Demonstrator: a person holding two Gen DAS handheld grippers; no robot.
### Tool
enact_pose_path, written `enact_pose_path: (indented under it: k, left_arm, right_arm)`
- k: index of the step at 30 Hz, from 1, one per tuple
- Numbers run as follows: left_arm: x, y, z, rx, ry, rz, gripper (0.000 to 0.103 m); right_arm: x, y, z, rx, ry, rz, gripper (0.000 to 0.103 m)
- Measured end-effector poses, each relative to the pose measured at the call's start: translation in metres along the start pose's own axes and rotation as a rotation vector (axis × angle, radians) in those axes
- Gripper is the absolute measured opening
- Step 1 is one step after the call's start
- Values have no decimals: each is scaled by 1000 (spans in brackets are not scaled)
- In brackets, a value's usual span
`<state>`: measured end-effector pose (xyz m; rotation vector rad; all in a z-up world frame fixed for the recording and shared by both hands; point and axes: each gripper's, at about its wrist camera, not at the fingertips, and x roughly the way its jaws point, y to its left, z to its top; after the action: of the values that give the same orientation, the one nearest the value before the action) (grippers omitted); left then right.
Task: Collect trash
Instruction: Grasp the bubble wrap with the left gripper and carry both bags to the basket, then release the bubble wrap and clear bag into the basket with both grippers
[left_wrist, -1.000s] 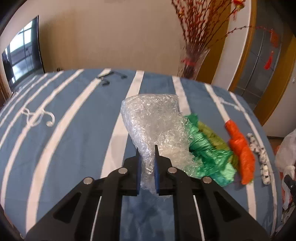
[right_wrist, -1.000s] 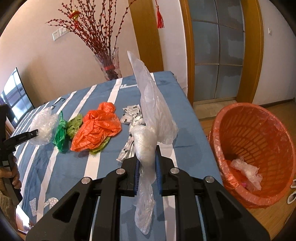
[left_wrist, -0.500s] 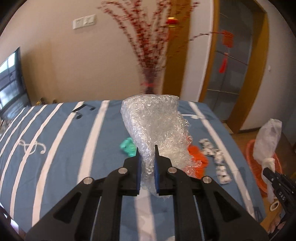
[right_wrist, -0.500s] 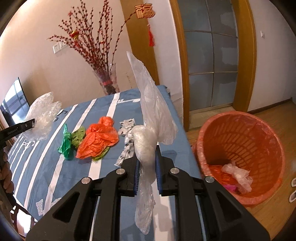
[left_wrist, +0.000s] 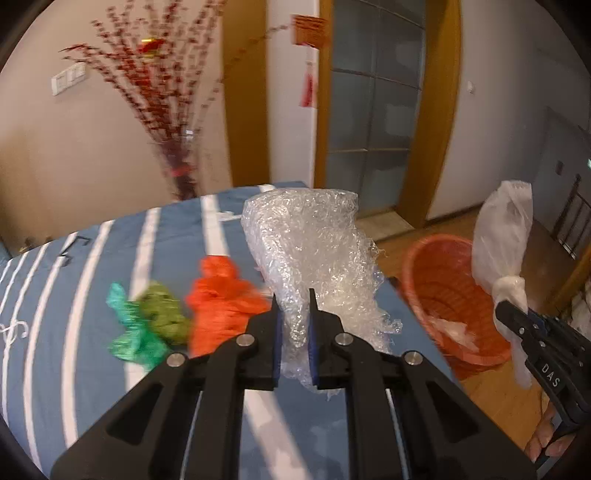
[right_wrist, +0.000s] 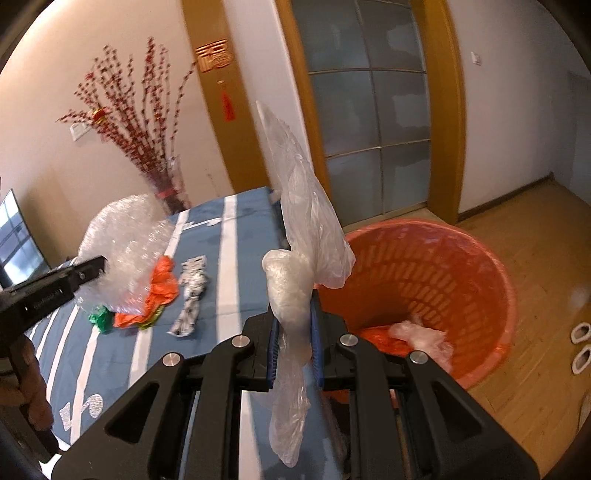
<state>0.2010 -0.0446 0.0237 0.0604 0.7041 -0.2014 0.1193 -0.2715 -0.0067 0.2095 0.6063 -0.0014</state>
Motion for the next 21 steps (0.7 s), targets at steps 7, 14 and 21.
enact_pose_path:
  k: [7, 14, 21]
  left_arm:
    - [20, -51, -2, 45, 31, -72, 13]
    - [31, -95, -4, 82, 48, -134, 13]
    - [49, -129, -3, 103, 67, -203, 13]
  right_arm:
    - [-8, -32, 1, 48, -13, -47, 15]
    - [-10, -62, 1, 107, -17, -73, 15]
    - [-6, -86, 1, 157, -16, -85, 15]
